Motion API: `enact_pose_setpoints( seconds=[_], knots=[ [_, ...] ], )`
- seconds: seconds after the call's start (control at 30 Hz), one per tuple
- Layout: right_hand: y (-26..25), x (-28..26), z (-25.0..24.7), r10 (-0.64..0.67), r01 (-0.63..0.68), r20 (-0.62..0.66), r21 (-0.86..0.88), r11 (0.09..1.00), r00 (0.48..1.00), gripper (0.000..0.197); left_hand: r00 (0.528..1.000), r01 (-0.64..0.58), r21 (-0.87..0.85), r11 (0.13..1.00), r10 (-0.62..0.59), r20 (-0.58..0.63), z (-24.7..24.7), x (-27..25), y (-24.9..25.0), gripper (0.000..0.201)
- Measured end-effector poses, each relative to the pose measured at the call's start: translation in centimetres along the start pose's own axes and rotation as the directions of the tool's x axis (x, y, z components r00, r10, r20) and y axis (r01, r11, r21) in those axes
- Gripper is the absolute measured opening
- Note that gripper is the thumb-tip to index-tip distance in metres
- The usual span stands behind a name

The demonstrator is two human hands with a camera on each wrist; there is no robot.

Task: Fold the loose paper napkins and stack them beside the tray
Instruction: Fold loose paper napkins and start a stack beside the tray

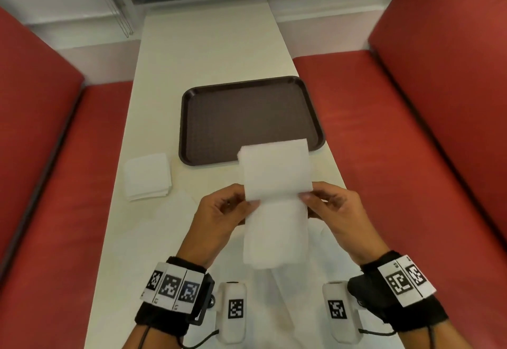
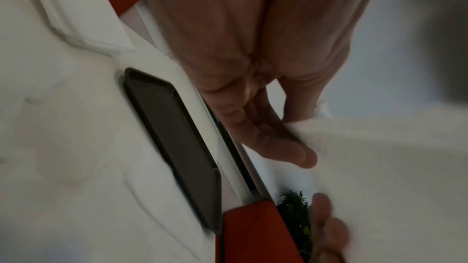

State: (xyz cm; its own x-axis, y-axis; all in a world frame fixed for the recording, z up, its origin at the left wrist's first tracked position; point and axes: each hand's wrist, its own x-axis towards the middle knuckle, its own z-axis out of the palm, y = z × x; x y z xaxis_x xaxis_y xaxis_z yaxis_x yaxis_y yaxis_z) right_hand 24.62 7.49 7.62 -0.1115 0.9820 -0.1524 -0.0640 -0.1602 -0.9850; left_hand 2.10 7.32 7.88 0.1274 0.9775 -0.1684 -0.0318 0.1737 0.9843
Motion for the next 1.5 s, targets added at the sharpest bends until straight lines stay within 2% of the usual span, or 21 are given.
enact_pose_setpoints(
  seconds=[0.1,0.2,0.27,0.3,0.33,0.37,0.4,0.47,0.57,0.63,0.7,0.73,0.8,0.87,1.0,1.07,1.2,1.3,1.37,1.43,1.5],
  knots=[
    [-0.2,0.6,1.8,-0.019,0.020,0.056,-0.021,1.000,0.998,0.036,0.999,-0.026,0.026,0.999,0.025,0.039,-2.8,0.0,0.2,0.044],
    [-0.3,1.4,4.2,-0.018,0.018,0.045,0.012,1.000,0.999,0.039,0.998,-0.024,0.025,0.999,0.022,0.058,-5.2,0.1,0.6,0.045],
    [-0.3,2.1,6.3,-0.044,0.044,0.004,-0.060,0.997,0.999,0.026,1.000,-0.002,0.005,1.000,0.002,0.028,-6.8,0.3,0.7,0.038],
    [-0.1,2.5,7.3,-0.056,0.054,-0.016,-0.097,0.994,0.998,0.017,1.000,0.018,-0.026,1.000,-0.018,0.005,-7.6,0.4,0.8,0.028],
    [0.0,2.9,8.4,-0.061,0.058,-0.028,-0.113,0.992,0.998,0.012,0.998,0.055,-0.076,0.996,-0.056,-0.016,-8.5,0.5,0.9,0.015],
    [0.2,3.4,9.5,-0.059,0.055,-0.039,-0.109,0.993,0.997,0.012,0.995,0.099,-0.108,0.989,-0.102,-0.023,-9.3,0.5,0.9,0.014],
    [0.4,3.8,10.5,-0.058,0.052,-0.049,-0.102,0.993,0.997,0.013,0.989,0.143,-0.104,0.984,-0.147,-0.031,-10.2,0.5,0.6,0.030],
    [0.7,4.7,12.4,-0.059,0.052,-0.064,-0.108,0.993,0.996,0.013,0.980,0.197,0.009,0.980,-0.197,-0.037,-11.9,0.6,-0.2,0.058],
    [1.4,6.0,15.0,-0.016,0.008,-0.069,-0.115,0.993,0.997,0.016,0.977,0.214,0.134,0.968,-0.208,-0.056,-14.8,0.6,-1.3,0.079],
    [1.8,6.8,16.5,-0.010,0.000,-0.082,-0.124,0.992,0.997,0.017,0.971,0.223,0.136,0.965,-0.208,-0.116,-16.9,1.2,-1.6,0.068],
    [2.1,7.7,17.5,-0.010,-0.003,-0.099,-0.131,0.991,0.995,0.016,0.960,0.235,0.126,0.964,-0.209,-0.188,-19.5,2.5,-1.7,0.041],
    [2.3,8.0,17.8,-0.003,-0.011,-0.104,-0.130,0.991,0.995,0.015,0.951,0.247,0.139,0.959,-0.212,-0.226,-21.0,3.4,-1.9,0.034],
    [2.7,8.6,17.8,0.012,-0.028,-0.117,-0.141,0.990,0.993,0.015,0.939,0.262,0.187,0.947,-0.206,-0.274,-24.0,5.3,-2.3,0.043],
    [3.1,8.9,17.3,0.026,-0.050,-0.137,-0.171,0.984,0.990,0.014,0.936,0.283,0.306,0.909,-0.192,-0.296,-26.5,7.2,-2.8,0.048],
    [4.6,9.1,15.5,0.060,-0.110,-0.196,-0.257,0.960,0.979,0.014,0.912,0.363,0.553,0.750,-0.166,-0.375,-28.6,9.5,-3.7,0.047],
    [5.5,9.2,14.3,0.076,-0.141,-0.216,-0.306,0.941,0.973,0.012,0.900,0.391,0.621,0.679,-0.143,-0.411,-28.7,10.0,-4.1,0.043],
    [6.5,9.2,11.7,0.082,-0.178,-0.247,-0.396,0.901,0.966,0.012,0.864,0.464,0.631,0.622,-0.160,-0.478,-27.7,10.3,-4.6,0.025],
    [6.5,9.2,10.1,0.071,-0.187,-0.281,-0.414,0.891,0.957,0.012,0.837,0.481,0.583,0.655,-0.147,-0.526,-27.0,10.1,-4.7,0.027],
    [6.3,8.9,8.9,0.069,-0.198,-0.309,-0.410,0.890,0.949,0.013,0.824,0.509,0.574,0.642,-0.170,-0.540,-26.7,10.0,-4.8,0.031],
    [6.1,8.4,7.4,0.056,-0.215,-0.345,-0.444,0.870,0.937,0.014,0.808,0.557,0.611,0.563,-0.199,-0.554,-26.5,9.9,-4.8,0.036],
    [6.1,7.7,5.2,0.027,-0.259,-0.385,-0.566,0.783,0.922,0.015,0.792,0.592,0.677,0.436,-0.162,-0.589,-26.0,9.4,-4.1,0.041]
  ],
)
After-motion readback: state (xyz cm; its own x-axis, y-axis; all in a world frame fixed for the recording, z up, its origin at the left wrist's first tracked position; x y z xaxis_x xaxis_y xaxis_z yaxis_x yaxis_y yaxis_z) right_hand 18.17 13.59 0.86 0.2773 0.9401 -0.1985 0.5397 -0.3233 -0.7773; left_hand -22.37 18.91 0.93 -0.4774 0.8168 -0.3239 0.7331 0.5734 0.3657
